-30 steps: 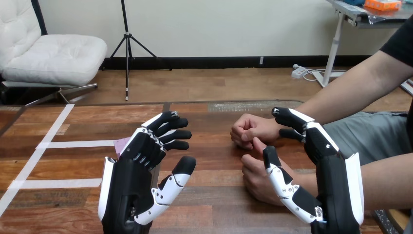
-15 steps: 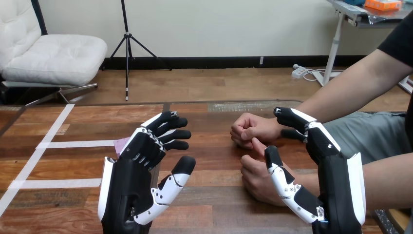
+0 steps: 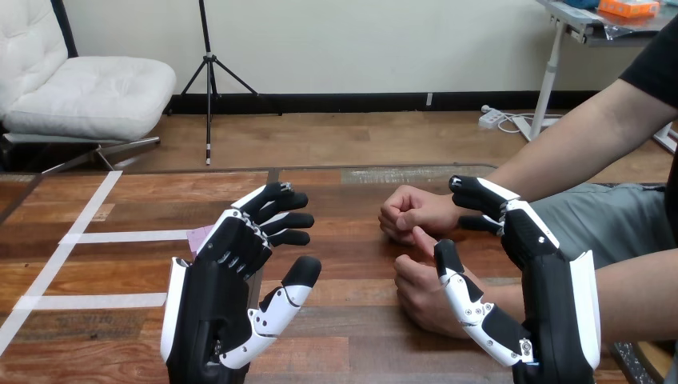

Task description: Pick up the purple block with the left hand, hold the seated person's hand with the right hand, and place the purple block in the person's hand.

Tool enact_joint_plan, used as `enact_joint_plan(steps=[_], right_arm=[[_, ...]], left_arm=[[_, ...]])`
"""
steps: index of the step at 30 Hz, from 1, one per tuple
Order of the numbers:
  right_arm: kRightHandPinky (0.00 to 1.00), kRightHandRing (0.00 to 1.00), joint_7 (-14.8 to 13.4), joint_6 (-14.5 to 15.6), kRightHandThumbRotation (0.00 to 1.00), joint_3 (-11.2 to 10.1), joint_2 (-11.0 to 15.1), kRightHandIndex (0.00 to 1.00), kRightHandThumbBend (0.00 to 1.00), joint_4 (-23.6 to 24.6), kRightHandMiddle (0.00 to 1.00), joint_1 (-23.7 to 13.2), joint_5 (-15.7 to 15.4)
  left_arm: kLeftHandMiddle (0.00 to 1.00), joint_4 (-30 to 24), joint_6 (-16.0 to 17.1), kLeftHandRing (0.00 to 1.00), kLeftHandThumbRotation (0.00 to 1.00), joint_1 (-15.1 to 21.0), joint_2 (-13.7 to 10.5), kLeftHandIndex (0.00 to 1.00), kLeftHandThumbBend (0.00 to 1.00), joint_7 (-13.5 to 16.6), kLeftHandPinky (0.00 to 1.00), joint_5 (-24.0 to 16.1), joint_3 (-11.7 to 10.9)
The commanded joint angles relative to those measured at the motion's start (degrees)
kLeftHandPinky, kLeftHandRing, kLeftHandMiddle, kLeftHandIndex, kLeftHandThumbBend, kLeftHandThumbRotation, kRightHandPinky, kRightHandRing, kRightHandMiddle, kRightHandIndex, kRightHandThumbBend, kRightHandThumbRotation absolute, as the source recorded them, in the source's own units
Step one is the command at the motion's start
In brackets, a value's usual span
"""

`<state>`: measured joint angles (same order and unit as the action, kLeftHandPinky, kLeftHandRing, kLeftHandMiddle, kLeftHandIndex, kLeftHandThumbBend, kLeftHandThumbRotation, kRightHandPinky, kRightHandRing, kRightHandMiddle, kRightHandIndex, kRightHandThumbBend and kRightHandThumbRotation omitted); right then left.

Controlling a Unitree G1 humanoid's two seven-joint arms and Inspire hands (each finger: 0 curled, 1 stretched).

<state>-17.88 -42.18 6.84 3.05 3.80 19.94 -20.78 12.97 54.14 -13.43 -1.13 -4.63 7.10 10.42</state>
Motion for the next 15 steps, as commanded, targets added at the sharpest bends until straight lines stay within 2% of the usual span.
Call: enact_joint_plan(steps=[1, 6, 9, 12, 13, 15], right_arm=[[0.67, 0.75, -0.2, -1.4, 0.15, -0.4, -0.9, 0.74, 0.32, -0.1, 0.77, -2.7, 0.0], [0.67, 0.75, -0.3, -1.2, 0.15, -0.6, -0.9, 0.74, 0.32, 0.0, 0.77, -2.6, -0.4], [0.67, 0.75, -0.3, -1.3, 0.15, -0.6, -0.9, 0.74, 0.33, -0.1, 0.77, -2.6, -0.3], [0.67, 0.76, -0.3, -1.2, 0.15, -0.6, -1.0, 0.74, 0.33, -0.1, 0.77, -2.5, -0.3], [0.67, 0.76, -0.4, -1.1, 0.16, -0.6, -1.0, 0.74, 0.33, 0.0, 0.77, -2.5, -0.3], [0.67, 0.76, -0.4, -1.0, 0.16, -0.6, -1.0, 0.74, 0.33, 0.0, 0.77, -2.4, -0.4]], left_arm=[[0.73, -2.0, 1.2, 0.68, 0.33, -0.4, 2.2, 0.74, 0.61, 0.0, 0.62, -0.2, -0.4], [0.74, -1.6, 1.9, 0.69, 0.33, 0.0, 1.8, 0.75, 0.61, 0.3, 0.63, -1.5, -1.3], [0.75, -1.5, 2.6, 0.70, 0.33, 0.5, 1.3, 0.75, 0.61, 1.1, 0.64, -4.0, -2.7], [0.76, -1.4, 3.4, 0.72, 0.34, 1.1, 0.6, 0.77, 0.61, 2.6, 0.65, -8.3, -5.0], [0.77, -1.2, 4.4, 0.73, 0.35, 1.7, 0.3, 0.77, 0.61, 3.9, 0.66, -11.3, -6.7], [0.79, -0.8, 5.5, 0.75, 0.35, 2.5, 0.2, 0.80, 0.62, 5.5, 0.68, -14.9, -8.7]])
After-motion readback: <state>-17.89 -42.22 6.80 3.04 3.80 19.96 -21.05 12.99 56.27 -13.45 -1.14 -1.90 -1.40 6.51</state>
